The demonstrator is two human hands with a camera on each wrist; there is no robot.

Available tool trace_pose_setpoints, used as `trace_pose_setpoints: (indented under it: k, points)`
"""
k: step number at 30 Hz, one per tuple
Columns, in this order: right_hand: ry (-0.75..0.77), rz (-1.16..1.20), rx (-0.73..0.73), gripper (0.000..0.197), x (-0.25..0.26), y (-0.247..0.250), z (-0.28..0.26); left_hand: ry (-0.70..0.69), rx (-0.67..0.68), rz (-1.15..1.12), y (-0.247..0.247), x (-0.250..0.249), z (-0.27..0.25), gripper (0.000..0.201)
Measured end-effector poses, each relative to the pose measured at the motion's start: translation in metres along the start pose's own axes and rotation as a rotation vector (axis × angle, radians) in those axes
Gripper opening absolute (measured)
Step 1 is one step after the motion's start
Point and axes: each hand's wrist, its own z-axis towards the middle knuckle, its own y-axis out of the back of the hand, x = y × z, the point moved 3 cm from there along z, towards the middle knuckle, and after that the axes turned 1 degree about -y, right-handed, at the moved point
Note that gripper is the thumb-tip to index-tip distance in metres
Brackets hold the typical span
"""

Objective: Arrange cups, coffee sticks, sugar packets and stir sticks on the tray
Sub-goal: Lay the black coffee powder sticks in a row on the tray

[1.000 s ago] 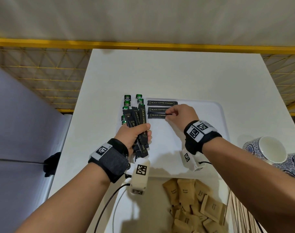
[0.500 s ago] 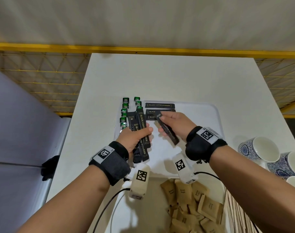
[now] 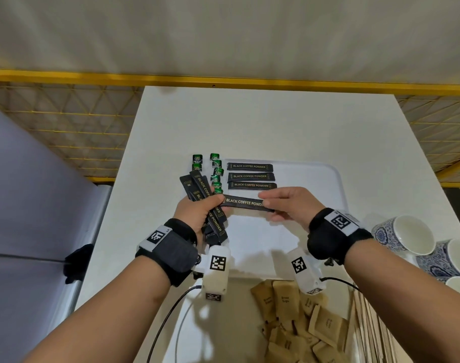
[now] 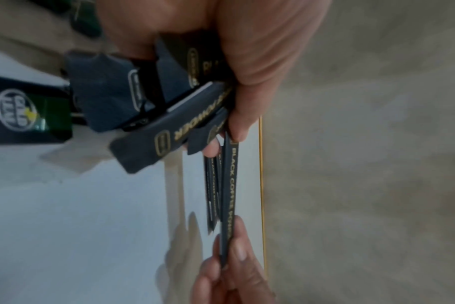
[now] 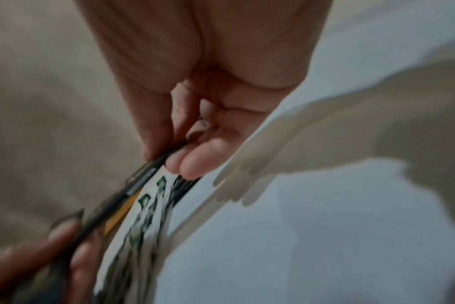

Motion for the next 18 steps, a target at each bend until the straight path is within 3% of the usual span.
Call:
trace_pose_setpoints:
  k: [3,7,18]
  points:
    - [-0.022,0.174,-0.091,0.018,-0.005,0.013,0.007,-0.021,0.004,0.038,-0.001,-0.001,-0.001,0.012]
    - [-0.014,0.237,-0.225,0.016,-0.004,0.025,0.014,-0.012,0.023,0.016,-0.004,-0.003,-0.002,0.013]
    - [0.006,-0.123,-0.338,0.015,-0.004,0.021,0.025,0.006,0.021,0.031,-0.006,-0.003,0.0,0.011]
